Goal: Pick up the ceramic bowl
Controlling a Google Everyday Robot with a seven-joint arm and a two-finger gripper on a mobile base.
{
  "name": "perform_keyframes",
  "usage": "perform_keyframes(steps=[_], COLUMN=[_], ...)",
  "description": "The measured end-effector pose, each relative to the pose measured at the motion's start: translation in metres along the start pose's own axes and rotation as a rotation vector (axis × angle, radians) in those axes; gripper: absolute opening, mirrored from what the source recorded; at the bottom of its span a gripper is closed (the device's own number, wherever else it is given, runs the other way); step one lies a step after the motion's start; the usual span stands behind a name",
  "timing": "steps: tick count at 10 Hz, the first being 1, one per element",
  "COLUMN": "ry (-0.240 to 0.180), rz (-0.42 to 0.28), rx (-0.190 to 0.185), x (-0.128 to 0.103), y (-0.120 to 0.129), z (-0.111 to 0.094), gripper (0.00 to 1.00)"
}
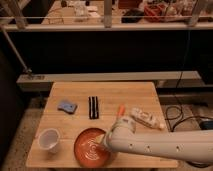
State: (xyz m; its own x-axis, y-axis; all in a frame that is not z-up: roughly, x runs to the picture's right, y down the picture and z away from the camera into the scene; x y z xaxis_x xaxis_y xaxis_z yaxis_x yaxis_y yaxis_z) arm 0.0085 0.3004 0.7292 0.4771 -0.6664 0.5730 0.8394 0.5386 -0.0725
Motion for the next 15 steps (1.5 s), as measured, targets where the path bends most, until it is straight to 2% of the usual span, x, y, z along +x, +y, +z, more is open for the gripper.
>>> perform_keyframes(steps=[2,5,7,8,15], ry=[-0.006,-0.007,-0.003,-0.002,-0.003], rz=[0.004,-0.007,-0.018,-0.022,-0.035], rx=[-0.002,-0.007,-0.015,-0.020,-0.049], x=[-0.001,-0.001,0.000,0.000,0.000], y=[0.004,0.004,0.000,-0.003,-0.007], z=[0.003,0.004,-0.012,-0.024,-0.042], gripper=[0.38,0.30,0.11,0.04,0.03])
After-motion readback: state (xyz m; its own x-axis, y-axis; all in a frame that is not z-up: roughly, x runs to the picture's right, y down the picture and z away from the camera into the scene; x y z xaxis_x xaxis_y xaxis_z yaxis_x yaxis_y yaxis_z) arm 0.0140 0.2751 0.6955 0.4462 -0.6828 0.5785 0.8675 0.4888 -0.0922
